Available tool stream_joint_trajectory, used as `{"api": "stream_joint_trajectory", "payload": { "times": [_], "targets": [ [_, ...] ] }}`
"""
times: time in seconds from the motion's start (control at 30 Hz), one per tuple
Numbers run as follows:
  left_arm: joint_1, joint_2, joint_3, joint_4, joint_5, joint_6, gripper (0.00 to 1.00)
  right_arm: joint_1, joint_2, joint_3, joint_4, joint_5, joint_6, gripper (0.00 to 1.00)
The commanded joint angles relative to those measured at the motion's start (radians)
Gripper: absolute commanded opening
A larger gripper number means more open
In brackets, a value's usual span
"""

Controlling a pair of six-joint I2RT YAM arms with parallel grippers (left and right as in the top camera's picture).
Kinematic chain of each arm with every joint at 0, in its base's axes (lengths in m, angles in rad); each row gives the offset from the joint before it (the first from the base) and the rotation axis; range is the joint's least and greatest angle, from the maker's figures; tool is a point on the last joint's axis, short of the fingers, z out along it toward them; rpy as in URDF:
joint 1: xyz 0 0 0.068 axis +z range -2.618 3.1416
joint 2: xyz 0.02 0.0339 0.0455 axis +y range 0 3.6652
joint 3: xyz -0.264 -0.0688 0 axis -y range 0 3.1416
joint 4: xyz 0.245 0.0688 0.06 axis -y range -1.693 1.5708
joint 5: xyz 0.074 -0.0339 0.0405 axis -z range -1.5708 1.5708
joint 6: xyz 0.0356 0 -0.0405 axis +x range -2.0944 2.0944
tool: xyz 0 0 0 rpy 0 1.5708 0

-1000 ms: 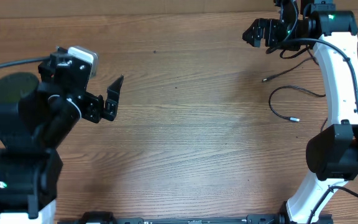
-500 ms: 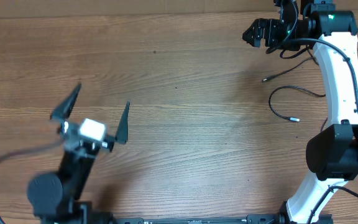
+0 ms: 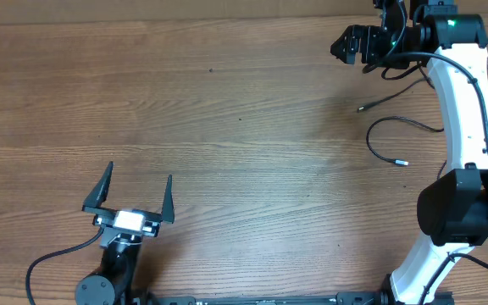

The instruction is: Untangle cables

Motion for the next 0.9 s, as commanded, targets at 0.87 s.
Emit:
{"api": "stream_joint_trajectory", "payload": {
  "times": [0.87],
  "targets": [
    [-0.003,-0.021,-0.035,-0.399,-0.194,-0.253,1.0,-0.001,-0.028,0.021,0.005,0.002,-0.008,1.0]
  ]
}}
